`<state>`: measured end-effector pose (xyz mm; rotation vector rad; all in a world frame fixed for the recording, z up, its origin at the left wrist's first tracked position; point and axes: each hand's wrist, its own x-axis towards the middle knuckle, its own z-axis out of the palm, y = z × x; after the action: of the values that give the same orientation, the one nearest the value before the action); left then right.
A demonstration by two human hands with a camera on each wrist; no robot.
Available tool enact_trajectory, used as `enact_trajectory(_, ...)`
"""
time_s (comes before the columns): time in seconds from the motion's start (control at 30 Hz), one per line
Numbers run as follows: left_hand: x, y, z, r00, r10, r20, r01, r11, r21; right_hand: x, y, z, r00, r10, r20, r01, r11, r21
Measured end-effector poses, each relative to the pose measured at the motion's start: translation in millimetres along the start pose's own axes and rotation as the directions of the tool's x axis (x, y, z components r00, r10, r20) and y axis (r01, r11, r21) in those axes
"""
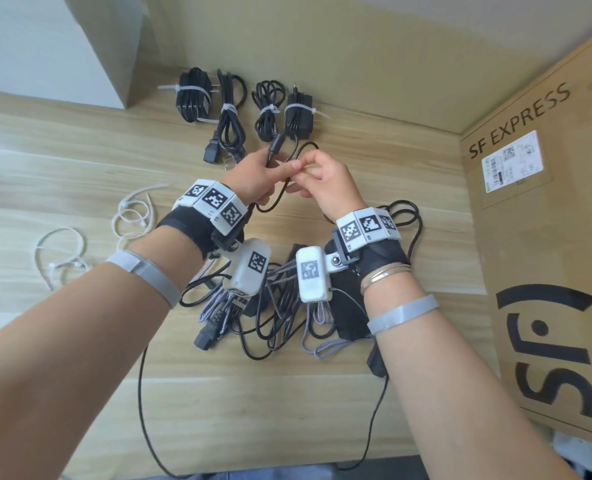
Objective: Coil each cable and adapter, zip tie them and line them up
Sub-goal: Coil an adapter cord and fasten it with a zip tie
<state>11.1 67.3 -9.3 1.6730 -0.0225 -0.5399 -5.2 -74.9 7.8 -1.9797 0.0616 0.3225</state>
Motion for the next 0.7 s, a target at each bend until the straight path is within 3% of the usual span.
enact_trajectory(0.07, -1.0, -2.5, 0.8, 0.998, -0.006, 0.061, 0.008, 1.000, -0.025, -1.0, -2.7, -4.6, 0.998, -0.043, -0.039, 0.038, 0.994, -0.102)
enact_trajectory(0.17, 0.6, -4.1, -0.3, 0.999, 0.047, 0.013, -0.048, 0.995, 0.092, -1.9, -2.7, -11.5, 0.988, -0.093, -0.120, 0.066, 0.976, -0.209)
enact_trajectory(0.3, 1.1, -1.2, -1.8, 0.990, 0.143, -0.012, -0.139, 0.979, 0.148, 2.8, 6.4, -22.1, 0.955, -0.063, -0.291, -0.020, 0.961, -0.275)
enact_trajectory(0.37, -0.6, 1.8, 0.7, 0.985, 0.168, -0.028, -0.164, 0.981, 0.107, 3.2, 8.4, -27.5, 0.981, -0.002, -0.193, -0.070, 0.928, -0.366)
enact_trajectory(0.43, -0.4, 3.4, 3.7, 0.987, 0.133, -0.090, -0.141, 0.986, -0.087, 0.3, 6.2, -29.6, 0.997, 0.013, -0.078, -0.045, 0.907, -0.420)
enact_trajectory(0.5, 0.8, 4.0, 4.8, 0.986, 0.106, -0.131, -0.134, 0.965, -0.226, -3.5, 0.4, -28.2, 0.998, -0.005, -0.070, -0.023, 0.918, -0.397)
enact_trajectory(0.6, 3.5, 2.9, 6.7, 0.982, 0.143, -0.126, -0.160, 0.978, -0.133, -5.0, -9.9, -26.9, 0.988, -0.028, -0.154, -0.011, 0.970, -0.244)
enact_trajectory(0.7, 5.0, 2.5, 9.4, 0.978, 0.196, -0.076, -0.201, 0.977, -0.069, -5.8, -23.5, -26.8, 0.986, -0.063, -0.153, 0.053, 0.996, -0.070)
